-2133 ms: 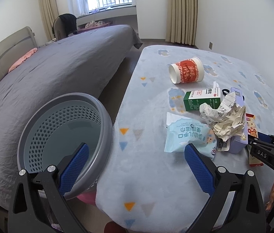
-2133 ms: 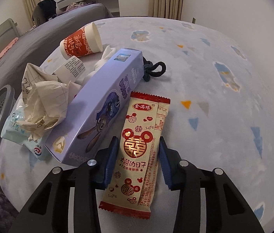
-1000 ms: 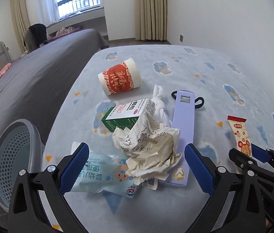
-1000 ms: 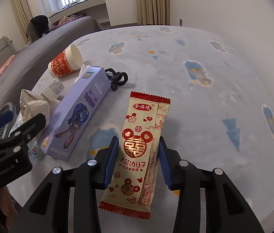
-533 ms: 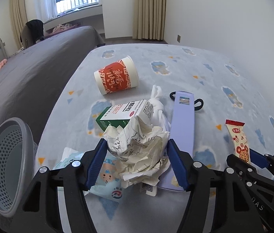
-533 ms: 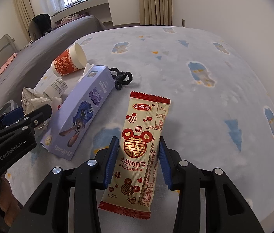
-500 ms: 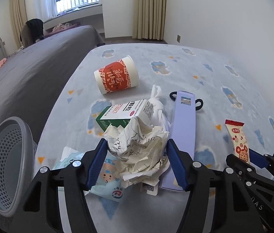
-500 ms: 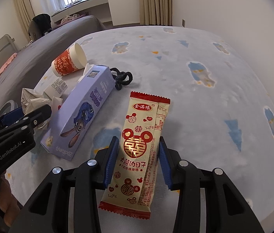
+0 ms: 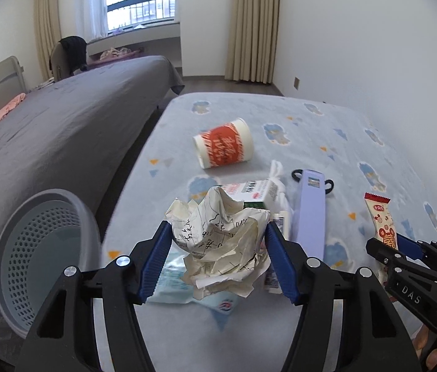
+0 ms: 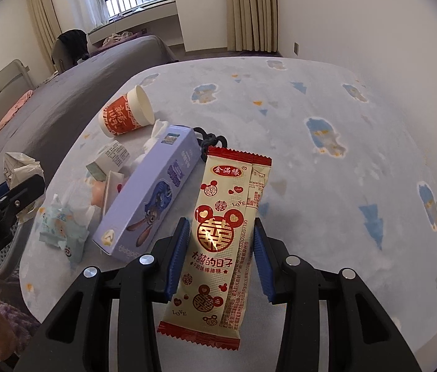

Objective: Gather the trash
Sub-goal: 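Carry paper and snack bar over the blue basket and open both tools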

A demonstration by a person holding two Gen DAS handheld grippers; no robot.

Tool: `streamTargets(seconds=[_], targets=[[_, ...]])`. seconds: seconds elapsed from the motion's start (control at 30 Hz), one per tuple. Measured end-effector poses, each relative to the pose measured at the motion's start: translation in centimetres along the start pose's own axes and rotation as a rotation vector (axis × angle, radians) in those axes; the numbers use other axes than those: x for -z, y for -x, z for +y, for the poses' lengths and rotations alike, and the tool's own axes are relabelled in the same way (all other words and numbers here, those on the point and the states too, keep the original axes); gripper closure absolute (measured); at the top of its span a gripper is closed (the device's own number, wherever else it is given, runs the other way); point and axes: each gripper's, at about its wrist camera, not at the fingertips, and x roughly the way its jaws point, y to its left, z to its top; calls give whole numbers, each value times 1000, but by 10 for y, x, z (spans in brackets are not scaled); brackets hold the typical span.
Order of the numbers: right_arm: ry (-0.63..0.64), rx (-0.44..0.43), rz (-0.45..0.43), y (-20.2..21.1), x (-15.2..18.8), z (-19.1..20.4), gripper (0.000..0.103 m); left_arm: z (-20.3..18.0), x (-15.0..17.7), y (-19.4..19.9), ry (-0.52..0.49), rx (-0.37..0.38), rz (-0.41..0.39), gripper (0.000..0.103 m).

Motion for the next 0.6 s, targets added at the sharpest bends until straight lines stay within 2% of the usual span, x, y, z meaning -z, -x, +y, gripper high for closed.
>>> streamTargets(seconds=[0.3, 0.6], targets=[[51, -84, -51, 22, -12, 49, 63, 58, 12, 32, 42, -93, -29, 43], [177, -208, -60, 30, -23, 134, 63, 130, 22, 51, 109, -195, -25, 43]])
